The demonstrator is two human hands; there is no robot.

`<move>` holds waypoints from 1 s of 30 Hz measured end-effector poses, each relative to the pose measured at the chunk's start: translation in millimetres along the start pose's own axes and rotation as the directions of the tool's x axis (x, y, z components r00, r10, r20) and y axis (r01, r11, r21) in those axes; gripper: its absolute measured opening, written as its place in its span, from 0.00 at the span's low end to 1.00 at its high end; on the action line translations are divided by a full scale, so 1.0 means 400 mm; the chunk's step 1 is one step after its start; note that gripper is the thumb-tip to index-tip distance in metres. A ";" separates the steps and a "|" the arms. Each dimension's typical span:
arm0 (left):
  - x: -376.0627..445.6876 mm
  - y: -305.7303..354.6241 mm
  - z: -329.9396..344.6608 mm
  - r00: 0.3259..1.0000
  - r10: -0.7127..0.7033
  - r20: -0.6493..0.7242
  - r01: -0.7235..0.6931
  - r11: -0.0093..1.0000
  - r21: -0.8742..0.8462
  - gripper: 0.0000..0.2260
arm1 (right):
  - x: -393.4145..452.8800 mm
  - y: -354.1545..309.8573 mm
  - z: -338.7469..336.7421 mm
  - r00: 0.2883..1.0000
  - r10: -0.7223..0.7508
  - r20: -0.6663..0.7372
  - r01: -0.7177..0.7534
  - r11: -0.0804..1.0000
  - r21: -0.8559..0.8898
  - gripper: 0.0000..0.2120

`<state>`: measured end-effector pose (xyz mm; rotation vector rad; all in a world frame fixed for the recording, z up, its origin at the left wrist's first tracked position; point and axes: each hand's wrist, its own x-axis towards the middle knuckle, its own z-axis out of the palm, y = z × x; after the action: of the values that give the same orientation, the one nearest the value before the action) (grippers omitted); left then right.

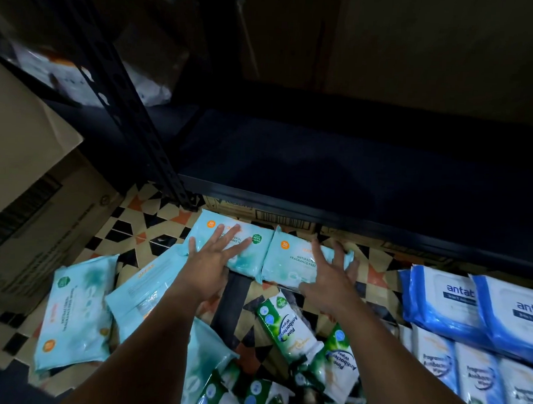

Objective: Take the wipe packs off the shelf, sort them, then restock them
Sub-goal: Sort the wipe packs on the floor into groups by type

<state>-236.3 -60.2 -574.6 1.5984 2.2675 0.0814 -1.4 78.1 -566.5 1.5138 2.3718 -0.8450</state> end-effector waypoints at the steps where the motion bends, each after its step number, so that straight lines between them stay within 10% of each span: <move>1: -0.001 0.000 0.002 1.000 0.005 -0.005 -0.005 1.000 -0.003 0.43 | 0.000 -0.001 0.000 1.000 0.000 0.001 0.000 1.000 0.009 0.49; 14: -0.016 0.018 -0.019 0.999 0.018 0.045 -0.015 0.998 -0.062 0.39 | -0.012 0.006 -0.011 0.999 0.016 0.041 -0.015 0.999 -0.029 0.51; 18: -0.071 -0.017 -0.027 0.988 -0.067 -0.136 0.028 0.963 -0.269 0.34 | -0.027 -0.028 -0.006 0.999 -0.025 0.022 0.028 0.991 -0.127 0.56; 23: -0.176 -0.136 -0.053 0.812 -0.448 -0.373 0.341 0.884 -0.320 0.28 | -0.076 -0.201 0.041 0.950 -0.311 -0.030 0.297 0.928 -0.225 0.48; 30: -0.325 -0.302 -0.085 0.582 -0.744 -0.328 0.665 0.667 -0.335 0.28 | -0.084 -0.472 0.141 0.705 -0.683 0.191 0.700 0.628 -0.339 0.44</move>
<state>-317.9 -217.6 -539.4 0.4859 2.9830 0.4629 -160.0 -38.2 -529.9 0.3787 2.8816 -0.4430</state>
